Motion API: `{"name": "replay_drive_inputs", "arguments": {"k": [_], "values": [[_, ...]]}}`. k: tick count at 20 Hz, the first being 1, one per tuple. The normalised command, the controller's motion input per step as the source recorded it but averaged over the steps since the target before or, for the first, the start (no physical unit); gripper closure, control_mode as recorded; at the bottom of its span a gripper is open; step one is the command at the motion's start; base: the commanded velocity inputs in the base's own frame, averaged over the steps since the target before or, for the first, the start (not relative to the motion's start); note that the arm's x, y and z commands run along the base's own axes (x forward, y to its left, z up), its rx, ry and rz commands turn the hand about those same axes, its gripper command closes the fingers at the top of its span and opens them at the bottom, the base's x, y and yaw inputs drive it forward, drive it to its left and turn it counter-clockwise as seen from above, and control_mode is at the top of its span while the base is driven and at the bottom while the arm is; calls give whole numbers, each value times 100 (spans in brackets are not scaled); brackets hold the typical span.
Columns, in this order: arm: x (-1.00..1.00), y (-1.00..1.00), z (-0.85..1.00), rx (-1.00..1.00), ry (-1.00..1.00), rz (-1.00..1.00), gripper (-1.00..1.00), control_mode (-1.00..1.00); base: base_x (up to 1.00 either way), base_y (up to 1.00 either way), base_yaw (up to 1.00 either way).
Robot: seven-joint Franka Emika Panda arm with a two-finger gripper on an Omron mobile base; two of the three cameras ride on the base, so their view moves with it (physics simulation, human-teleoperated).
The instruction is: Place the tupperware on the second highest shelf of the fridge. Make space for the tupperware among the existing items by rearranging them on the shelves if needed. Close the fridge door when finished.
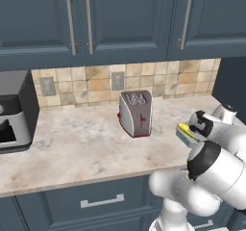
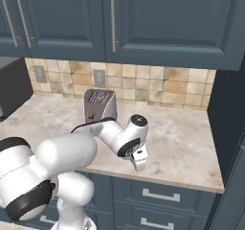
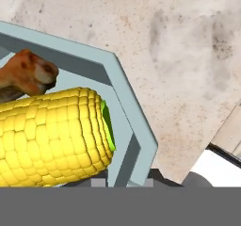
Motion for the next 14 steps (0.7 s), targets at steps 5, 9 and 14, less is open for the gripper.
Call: {"name": "replay_drive_inputs", "arguments": {"k": [5, 9, 14], "values": [[-50, 55, 86, -6, -17, 0, 100, -100, 0, 0, 0], [-52, 71, 99, -11, -19, 5, 100, -100, 0, 0, 0], [-39, 94, 73, -9, 0, 16, 100, -100, 0, 0, 0]]}}
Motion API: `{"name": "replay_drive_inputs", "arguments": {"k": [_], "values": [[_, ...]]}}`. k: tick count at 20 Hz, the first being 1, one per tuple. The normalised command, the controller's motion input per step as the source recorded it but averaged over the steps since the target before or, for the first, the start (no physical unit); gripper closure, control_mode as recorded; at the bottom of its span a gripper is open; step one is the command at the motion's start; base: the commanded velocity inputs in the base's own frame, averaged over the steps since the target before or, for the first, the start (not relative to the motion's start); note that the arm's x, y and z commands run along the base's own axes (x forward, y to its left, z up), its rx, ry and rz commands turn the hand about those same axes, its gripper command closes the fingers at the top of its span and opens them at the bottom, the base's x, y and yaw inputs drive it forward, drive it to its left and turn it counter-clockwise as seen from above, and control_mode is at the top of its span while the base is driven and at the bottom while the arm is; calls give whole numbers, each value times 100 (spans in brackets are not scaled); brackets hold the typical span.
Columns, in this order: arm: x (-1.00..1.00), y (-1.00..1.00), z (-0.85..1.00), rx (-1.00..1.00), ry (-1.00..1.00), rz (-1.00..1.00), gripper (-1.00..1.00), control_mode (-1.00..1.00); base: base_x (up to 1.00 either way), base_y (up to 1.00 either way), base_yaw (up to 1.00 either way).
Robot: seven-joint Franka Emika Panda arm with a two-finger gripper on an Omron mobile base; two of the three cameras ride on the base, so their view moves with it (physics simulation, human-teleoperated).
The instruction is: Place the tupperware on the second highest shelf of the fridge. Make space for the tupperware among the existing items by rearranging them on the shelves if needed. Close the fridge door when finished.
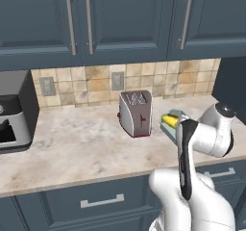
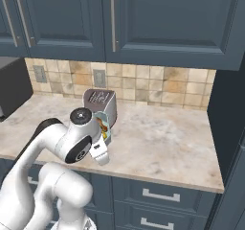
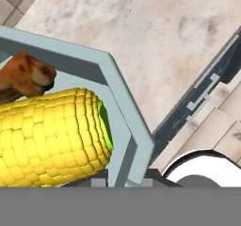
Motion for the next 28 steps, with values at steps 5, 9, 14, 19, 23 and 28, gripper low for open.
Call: {"name": "replay_drive_inputs", "arguments": {"k": [5, 9, 14, 19, 23, 28], "values": [[-30, 64, 36, 2, 1, 14, 100, -100, 0, 0, 0], [0, 0, 13, 2, -1, 0, 100, -100, 0, 0, 0], [-3, 0, 0, 0, 0, 0, 100, 100, -33, 0, 0], [0, 0, 0, 0, 0, 0, 100, 100, -42, 0, 10], [0, 0, 0, 0, 0, 0, 100, 100, 0, 0, 58], [0, 0, 0, 0, 0, 0, 100, 100, 0, -2, 96]]}}
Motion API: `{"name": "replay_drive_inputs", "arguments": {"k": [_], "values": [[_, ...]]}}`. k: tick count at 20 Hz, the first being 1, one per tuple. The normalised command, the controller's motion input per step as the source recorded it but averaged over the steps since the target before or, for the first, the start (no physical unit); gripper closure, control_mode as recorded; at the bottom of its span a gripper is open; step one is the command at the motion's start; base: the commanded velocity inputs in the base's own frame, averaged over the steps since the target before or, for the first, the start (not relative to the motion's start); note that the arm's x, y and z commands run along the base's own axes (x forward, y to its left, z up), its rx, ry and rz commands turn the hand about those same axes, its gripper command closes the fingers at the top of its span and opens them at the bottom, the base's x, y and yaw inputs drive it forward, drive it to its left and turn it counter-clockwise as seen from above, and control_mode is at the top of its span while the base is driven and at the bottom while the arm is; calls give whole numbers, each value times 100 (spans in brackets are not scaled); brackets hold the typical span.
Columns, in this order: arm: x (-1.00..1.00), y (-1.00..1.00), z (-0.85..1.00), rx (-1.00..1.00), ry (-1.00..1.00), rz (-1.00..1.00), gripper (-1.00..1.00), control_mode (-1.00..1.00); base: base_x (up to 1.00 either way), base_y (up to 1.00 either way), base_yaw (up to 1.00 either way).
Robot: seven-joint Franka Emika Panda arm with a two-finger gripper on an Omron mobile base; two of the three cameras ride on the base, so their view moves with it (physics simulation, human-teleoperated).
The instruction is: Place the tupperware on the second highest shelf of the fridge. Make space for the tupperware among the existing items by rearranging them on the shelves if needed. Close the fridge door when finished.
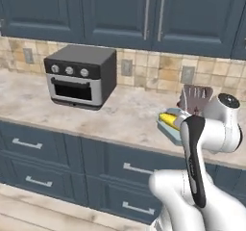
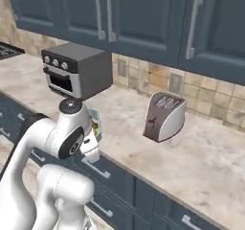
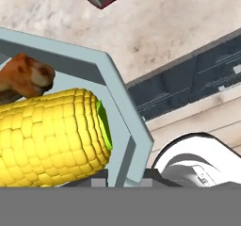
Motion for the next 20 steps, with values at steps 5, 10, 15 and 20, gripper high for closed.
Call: {"name": "replay_drive_inputs", "arguments": {"k": [5, 10, 15, 20], "values": [[0, 0, 0, 0, 0, 0, 100, 100, 0, 0, 100], [0, 0, 0, 0, 0, 0, 100, 100, 0, -2, 100], [0, 0, 0, 0, 0, 0, 100, 100, 0, -3, 100], [0, 0, 0, 0, 0, 0, 100, 100, 12, -3, 97]]}}
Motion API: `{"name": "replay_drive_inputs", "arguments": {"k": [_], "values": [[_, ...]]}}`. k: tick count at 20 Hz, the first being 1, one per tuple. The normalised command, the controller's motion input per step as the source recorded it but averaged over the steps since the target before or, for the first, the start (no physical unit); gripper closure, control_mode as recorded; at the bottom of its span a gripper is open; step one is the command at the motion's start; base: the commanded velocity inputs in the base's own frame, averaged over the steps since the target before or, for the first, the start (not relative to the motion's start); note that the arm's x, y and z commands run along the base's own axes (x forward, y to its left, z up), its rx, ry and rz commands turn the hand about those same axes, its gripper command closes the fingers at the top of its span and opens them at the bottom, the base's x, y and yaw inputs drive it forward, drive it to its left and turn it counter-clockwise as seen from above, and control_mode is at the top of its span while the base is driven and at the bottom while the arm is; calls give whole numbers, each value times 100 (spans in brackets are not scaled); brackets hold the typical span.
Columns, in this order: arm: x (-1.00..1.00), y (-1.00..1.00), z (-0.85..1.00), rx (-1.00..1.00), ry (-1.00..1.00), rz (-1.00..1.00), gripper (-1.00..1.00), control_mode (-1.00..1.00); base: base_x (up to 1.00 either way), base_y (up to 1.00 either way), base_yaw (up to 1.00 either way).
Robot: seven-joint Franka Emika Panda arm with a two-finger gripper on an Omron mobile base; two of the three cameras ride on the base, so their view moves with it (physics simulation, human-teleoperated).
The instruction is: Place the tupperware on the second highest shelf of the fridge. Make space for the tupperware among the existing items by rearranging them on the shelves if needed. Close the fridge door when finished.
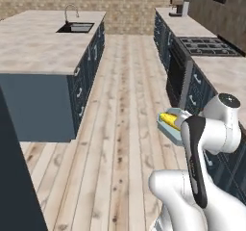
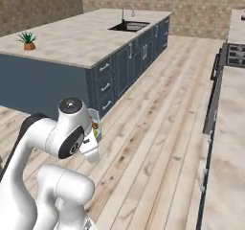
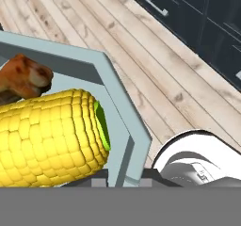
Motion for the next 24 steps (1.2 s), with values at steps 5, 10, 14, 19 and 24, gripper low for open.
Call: {"name": "replay_drive_inputs", "arguments": {"k": [5, 10, 14, 19, 24], "values": [[0, 0, 0, 0, 0, 0, 100, 100, 100, -17, 42], [0, 0, 0, 0, 0, 0, 100, 100, 100, -37, 13], [0, 0, 0, 0, 0, 0, 100, 100, 100, -27, 5], [0, 0, 0, 0, 0, 0, 100, 100, 100, -5, 41], [0, 0, 0, 0, 0, 0, 100, 100, 100, -17, 73]]}}
